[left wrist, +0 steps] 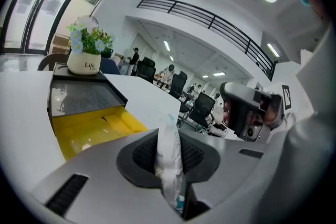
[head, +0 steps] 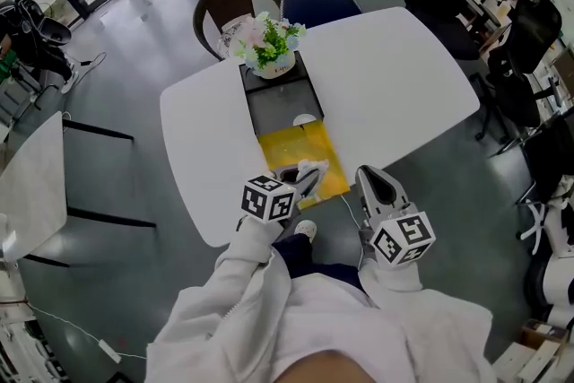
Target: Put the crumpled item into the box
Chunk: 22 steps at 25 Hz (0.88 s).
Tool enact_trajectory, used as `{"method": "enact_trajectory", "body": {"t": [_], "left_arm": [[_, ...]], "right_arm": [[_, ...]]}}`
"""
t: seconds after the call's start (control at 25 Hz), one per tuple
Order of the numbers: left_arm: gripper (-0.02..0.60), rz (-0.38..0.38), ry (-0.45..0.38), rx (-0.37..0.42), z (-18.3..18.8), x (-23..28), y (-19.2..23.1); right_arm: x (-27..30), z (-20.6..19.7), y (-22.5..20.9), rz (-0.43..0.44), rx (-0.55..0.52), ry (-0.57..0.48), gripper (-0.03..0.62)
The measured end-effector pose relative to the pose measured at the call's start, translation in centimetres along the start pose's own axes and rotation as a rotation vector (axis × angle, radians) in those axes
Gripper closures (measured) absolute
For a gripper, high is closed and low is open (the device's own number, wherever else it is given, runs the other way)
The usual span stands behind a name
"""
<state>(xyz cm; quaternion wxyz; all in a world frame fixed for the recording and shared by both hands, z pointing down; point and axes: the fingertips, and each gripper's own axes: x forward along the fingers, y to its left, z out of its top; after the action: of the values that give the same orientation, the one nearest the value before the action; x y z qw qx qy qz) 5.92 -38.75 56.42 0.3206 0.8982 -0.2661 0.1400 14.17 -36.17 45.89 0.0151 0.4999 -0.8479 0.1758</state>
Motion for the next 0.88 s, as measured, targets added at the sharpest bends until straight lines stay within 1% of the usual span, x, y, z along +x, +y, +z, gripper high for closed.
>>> {"method": "enact_trajectory", "body": {"t": [0.16,0.28,0.44,0.6,0.72,0.8,0.88], "left_arm": [[0.526,-0.036,0.126,-0.088,-1.4,2.5,1.4],[0.526,-0.037,0.199,-0.112,-1.9,4.2,2.4],[0.526,-0.040,0.235,-0.149,-1.9,6.0,3.6],[0.526,-0.053,0.266,-0.203,-2.2,7.4,5.0],[0.526,-0.041,0.289,-0.245,-2.7,8.2,6.3],[0.526,-0.025,0.303,-0.252,-2.8,8.4,7.2],[0.526,0.002,0.322,-0.229,-3.0,8.6,8.0]], "right_arm": [[0.5,0.4,-0.1,-0.004,-0.012,0.005,0.554],[0.7,0.6,-0.3,-0.008,-0.018,0.006,0.555],[1.0,0.7,-0.8,-0.012,-0.019,0.009,0.554],[1.4,0.7,-1.0,-0.005,-0.015,0.013,0.555],[1.5,0.8,-1.3,0.000,-0.015,0.016,0.555],[1.8,0.8,-1.5,0.001,-0.017,0.019,0.555],[2.0,0.7,-1.6,-0.001,-0.017,0.022,0.556]]}}
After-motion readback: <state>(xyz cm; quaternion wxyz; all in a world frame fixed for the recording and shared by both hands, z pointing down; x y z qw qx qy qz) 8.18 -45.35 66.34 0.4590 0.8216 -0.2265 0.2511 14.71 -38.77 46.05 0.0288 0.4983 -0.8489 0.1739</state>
